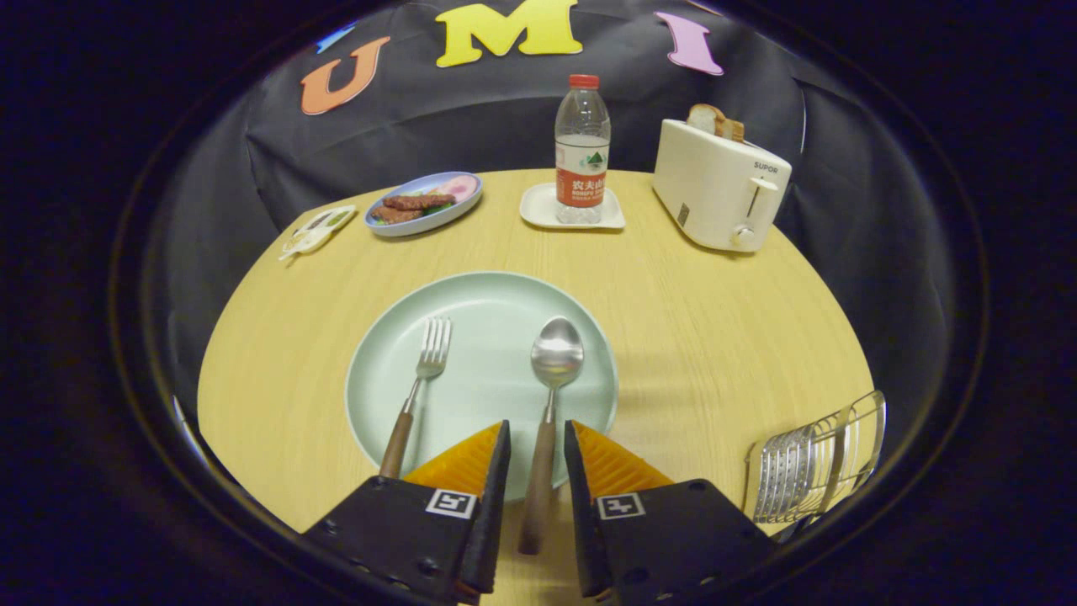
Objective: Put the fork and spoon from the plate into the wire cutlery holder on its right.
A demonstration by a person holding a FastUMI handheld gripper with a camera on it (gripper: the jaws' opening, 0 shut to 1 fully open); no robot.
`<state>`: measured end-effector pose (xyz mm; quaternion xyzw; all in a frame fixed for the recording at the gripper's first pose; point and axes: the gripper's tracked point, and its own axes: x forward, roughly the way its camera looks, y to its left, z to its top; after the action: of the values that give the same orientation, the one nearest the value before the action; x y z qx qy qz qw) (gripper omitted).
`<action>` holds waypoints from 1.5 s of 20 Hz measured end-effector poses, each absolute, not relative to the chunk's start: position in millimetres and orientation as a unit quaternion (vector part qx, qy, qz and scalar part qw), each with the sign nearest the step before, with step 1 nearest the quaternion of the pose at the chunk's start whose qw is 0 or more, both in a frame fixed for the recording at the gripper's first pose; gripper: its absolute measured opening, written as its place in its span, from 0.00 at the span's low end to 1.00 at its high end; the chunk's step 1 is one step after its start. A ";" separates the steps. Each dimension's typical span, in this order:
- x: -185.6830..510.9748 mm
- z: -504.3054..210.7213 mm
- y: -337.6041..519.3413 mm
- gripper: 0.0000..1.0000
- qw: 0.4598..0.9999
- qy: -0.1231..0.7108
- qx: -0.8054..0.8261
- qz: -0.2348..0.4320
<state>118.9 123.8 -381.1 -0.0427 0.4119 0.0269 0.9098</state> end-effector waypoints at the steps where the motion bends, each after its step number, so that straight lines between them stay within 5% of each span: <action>1: 119.1 -381.8 126.0 0.32 0.908 0.417 -0.037 0.024; 8: 120.8 -385.5 128.3 0.05 0.895 0.445 -0.014 0.021; 30: 20.8 -271.2 13.8 0.01 0.898 0.434 -0.032 0.068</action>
<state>20.8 13.8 -271.2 -0.0318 0.4338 0.0679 0.8979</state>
